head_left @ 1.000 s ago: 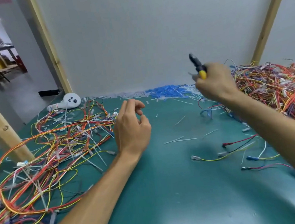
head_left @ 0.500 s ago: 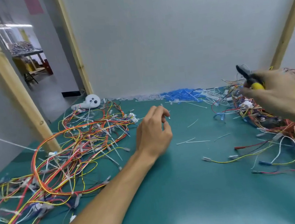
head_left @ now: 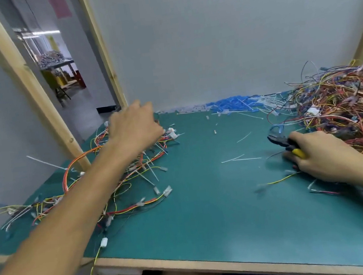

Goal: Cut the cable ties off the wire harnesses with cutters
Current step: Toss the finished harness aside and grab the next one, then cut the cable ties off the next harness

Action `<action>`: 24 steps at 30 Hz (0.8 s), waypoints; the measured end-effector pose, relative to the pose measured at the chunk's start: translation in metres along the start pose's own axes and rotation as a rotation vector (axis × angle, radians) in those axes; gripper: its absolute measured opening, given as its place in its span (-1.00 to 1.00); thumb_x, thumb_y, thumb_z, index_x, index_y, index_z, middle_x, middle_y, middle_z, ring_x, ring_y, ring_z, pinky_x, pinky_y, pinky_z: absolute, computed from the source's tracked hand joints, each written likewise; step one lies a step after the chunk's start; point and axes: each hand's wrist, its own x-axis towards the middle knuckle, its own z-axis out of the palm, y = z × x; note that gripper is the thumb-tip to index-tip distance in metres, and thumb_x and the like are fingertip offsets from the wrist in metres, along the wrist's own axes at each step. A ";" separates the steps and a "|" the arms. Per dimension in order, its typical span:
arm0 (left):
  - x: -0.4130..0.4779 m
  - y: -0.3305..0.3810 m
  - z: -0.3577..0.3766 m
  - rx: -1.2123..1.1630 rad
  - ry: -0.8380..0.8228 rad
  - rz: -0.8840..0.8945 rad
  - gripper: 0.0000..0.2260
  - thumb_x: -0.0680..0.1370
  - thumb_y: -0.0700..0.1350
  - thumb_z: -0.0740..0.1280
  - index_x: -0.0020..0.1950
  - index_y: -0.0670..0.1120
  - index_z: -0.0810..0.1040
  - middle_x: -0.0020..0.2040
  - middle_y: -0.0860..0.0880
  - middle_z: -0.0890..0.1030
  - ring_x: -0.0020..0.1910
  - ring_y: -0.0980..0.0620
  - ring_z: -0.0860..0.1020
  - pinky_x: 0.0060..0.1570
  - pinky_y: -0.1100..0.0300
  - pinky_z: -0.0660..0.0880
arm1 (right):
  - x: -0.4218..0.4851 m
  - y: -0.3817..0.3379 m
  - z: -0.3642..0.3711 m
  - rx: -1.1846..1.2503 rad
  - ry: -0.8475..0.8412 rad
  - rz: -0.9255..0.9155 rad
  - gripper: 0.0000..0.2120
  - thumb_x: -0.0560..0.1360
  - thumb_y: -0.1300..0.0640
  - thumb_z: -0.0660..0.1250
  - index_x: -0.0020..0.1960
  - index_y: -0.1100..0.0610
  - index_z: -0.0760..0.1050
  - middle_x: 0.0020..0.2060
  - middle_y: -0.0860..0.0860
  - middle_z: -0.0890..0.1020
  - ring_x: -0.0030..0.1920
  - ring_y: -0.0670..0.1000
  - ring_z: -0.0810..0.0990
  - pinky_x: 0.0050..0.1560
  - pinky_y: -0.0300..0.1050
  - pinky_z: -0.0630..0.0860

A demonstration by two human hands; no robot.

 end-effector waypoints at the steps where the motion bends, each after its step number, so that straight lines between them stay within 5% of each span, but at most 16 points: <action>1: 0.004 -0.012 -0.004 0.096 -0.110 -0.044 -0.84 0.52 -0.04 0.28 0.06 -0.06 0.51 -0.05 -0.08 0.53 -0.02 -0.16 0.56 -0.10 0.03 0.34 | -0.001 -0.001 -0.001 0.007 0.003 0.002 -0.69 0.59 -0.14 0.36 -0.14 -0.03 0.30 -0.32 -0.09 0.41 -0.27 0.16 0.43 -0.28 0.02 0.35; 4: 0.005 -0.030 0.001 0.246 -0.365 -0.061 -0.95 0.53 -0.13 0.30 -0.09 -0.10 0.48 -0.19 -0.05 0.48 -0.24 -0.03 0.48 -0.17 0.07 0.38 | -0.002 -0.003 -0.003 0.024 0.027 0.014 -0.71 0.59 -0.10 0.37 -0.14 0.01 0.33 -0.34 -0.06 0.40 -0.28 0.17 0.43 -0.29 0.01 0.34; 8: 0.013 -0.031 0.004 0.277 -0.248 0.067 -0.82 0.48 -0.13 0.36 -0.26 -0.05 0.40 -0.26 0.00 0.40 -0.37 0.02 0.41 -0.34 0.14 0.32 | -0.004 -0.007 -0.004 -0.001 0.050 0.014 -0.73 0.59 -0.08 0.37 -0.12 0.04 0.36 -0.30 0.01 0.44 -0.27 0.19 0.43 -0.28 0.02 0.37; 11: 0.026 -0.034 0.002 0.278 -0.382 0.122 -0.79 0.48 -0.01 0.40 -0.25 -0.11 0.51 -0.28 -0.02 0.52 -0.38 0.03 0.49 -0.45 0.17 0.36 | -0.004 -0.008 -0.005 -0.006 0.049 0.027 -0.73 0.59 -0.07 0.37 -0.11 0.06 0.37 -0.27 0.04 0.46 -0.26 0.20 0.45 -0.29 0.02 0.34; 16: 0.043 -0.045 0.002 -0.073 -0.563 0.053 -0.89 0.53 -0.19 0.42 -0.17 -0.13 0.53 -0.17 -0.15 0.68 -0.26 -0.08 0.63 -0.35 0.09 0.55 | -0.005 -0.010 -0.007 -0.028 0.050 0.025 -0.73 0.61 -0.06 0.36 -0.08 0.09 0.38 -0.14 0.16 0.60 -0.13 0.28 0.58 -0.24 0.05 0.39; 18: 0.053 -0.057 -0.013 -0.442 -0.389 -0.062 -0.90 0.48 -0.32 0.44 -0.19 -0.16 0.58 -0.22 -0.17 0.70 -0.30 -0.10 0.64 -0.37 0.15 0.50 | -0.003 -0.010 -0.006 -0.031 0.042 0.024 -0.75 0.61 -0.04 0.35 -0.06 0.11 0.39 -0.12 0.17 0.61 -0.11 0.29 0.59 -0.24 0.05 0.39; 21: 0.073 -0.075 -0.048 -0.715 0.432 -0.198 -0.79 0.44 -0.26 0.47 -0.21 0.05 0.56 -0.23 0.03 0.62 -0.19 0.08 0.58 -0.23 0.27 0.48 | -0.002 -0.009 -0.006 -0.032 0.043 0.019 -0.76 0.61 -0.04 0.34 -0.06 0.12 0.40 -0.13 0.16 0.60 -0.13 0.28 0.57 -0.24 0.05 0.42; 22: 0.076 -0.076 -0.057 -0.784 0.583 -0.216 -0.74 0.46 -0.25 0.45 -0.19 0.11 0.51 -0.22 0.10 0.59 -0.21 0.17 0.57 -0.22 0.36 0.47 | -0.003 -0.009 -0.005 -0.033 0.044 0.019 -0.76 0.61 -0.04 0.34 -0.06 0.11 0.41 -0.14 0.16 0.60 -0.14 0.28 0.57 -0.24 0.05 0.43; 24: 0.077 -0.068 -0.065 -0.832 0.478 -0.147 -0.73 0.49 -0.27 0.44 -0.10 0.11 0.52 -0.20 0.08 0.61 -0.25 0.25 0.59 -0.24 0.42 0.50 | -0.003 -0.009 -0.006 -0.036 0.040 0.022 -0.76 0.62 -0.04 0.34 -0.06 0.10 0.40 -0.15 0.15 0.60 -0.15 0.27 0.57 -0.25 0.05 0.44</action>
